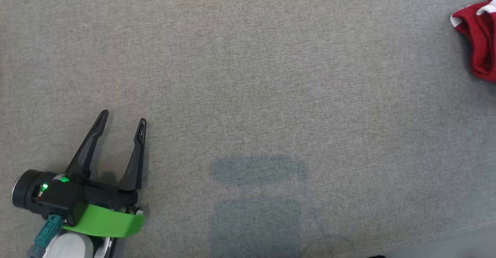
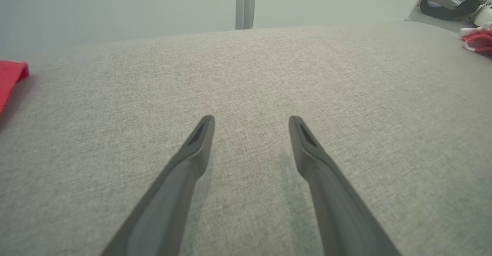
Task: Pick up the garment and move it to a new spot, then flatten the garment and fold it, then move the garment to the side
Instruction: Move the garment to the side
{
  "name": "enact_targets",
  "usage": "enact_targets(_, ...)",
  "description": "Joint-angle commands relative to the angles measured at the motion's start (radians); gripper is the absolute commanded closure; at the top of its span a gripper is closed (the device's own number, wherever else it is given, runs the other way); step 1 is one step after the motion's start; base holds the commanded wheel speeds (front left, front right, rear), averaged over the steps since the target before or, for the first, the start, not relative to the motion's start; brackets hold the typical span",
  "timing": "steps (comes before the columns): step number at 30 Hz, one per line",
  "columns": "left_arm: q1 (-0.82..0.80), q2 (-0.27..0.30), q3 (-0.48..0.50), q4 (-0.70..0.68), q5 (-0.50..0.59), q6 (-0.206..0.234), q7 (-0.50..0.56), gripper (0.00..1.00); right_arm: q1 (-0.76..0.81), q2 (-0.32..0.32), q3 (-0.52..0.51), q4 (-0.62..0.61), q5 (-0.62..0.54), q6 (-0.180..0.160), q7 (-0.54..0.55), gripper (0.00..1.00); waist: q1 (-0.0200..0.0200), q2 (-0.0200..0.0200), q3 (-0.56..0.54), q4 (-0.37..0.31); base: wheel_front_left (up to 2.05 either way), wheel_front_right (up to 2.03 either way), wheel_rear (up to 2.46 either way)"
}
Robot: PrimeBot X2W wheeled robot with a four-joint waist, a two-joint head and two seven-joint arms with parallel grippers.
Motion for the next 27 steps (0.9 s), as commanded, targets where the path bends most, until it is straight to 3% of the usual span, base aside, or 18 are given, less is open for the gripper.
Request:
enact_targets(1, 0.003, 0.002, 0.008, 0.001, 0.001, 0.001, 0.0, 0.0, -0.014, -0.011, 0.003, 0.01, -0.022, 0.0, -0.017, 1.0, -0.0001, 0.0088, 0.0, 0.03, 0.0, 0.0, 0.0)
enact_targets(3, 0.01, -0.005, 0.012, 0.001, -0.004, 0.003, 0.0, 0.0, -0.031, -0.027, 0.007, 0.039, -0.051, 0.0, -0.06, 1.0, -0.0001, 0.0088, -0.003, 0.042, 0.0, 0.0, 0.0)
enact_targets(4, 0.015, -0.009, 0.015, 0.0, -0.006, 0.004, 0.0, 0.0, -0.037, -0.029, 0.009, 0.052, -0.069, 0.0, -0.084, 0.68, -0.0001, 0.0088, -0.004, 0.045, 0.0, 0.0, 0.0)
enact_targets(5, 0.02, -0.011, 0.016, -0.002, -0.005, 0.005, 0.0, 0.0, -0.042, -0.029, 0.012, 0.066, -0.087, 0.0, -0.106, 0.47, -0.0001, 0.0088, -0.006, 0.048, 0.0, 0.0, 0.0)
enact_targets(6, 0.024, -0.015, 0.018, -0.002, -0.005, 0.005, 0.0, 0.0, -0.046, -0.03, 0.01, 0.079, -0.103, 0.0, -0.126, 0.0, -0.0001, 0.0088, -0.007, 0.049, 0.0, 0.0, 0.0)
enact_targets(11, 0.037, -0.035, 0.026, -0.006, -0.006, 0.007, 0.0, 0.0, -0.065, -0.039, -0.006, 0.126, -0.184, 0.0, -0.196, 0.0, -0.0001, 0.0088, -0.027, 0.041, 0.0, 0.0, 0.0)
enact_targets(16, 0.04, -0.06, 0.033, -0.002, -0.009, 0.006, 0.0, 0.0, -0.053, -0.044, -0.021, 0.088, -0.214, 0.0, -0.322, 0.0, -0.0001, 0.0088, -0.08, 0.037, 0.0, 0.0, 0.0)
enact_targets(21, 0.061, -0.081, 0.054, 0.024, -0.017, 0.005, 0.0, 0.0, 0.015, -0.007, 0.028, -0.018, -0.177, 0.0, -0.476, 0.0, -0.0001, 0.0088, -0.164, 0.036, 0.0, 0.0, 0.0)
enact_targets(27, 0.055, -0.116, 0.068, 0.082, -0.021, 0.003, 0.0, 0.0, 0.203, 0.032, 0.089, -0.236, -0.057, -0.001, -0.614, 0.0, -0.0001, 0.0088, -0.265, 0.09, 0.0, 0.0, 0.0)
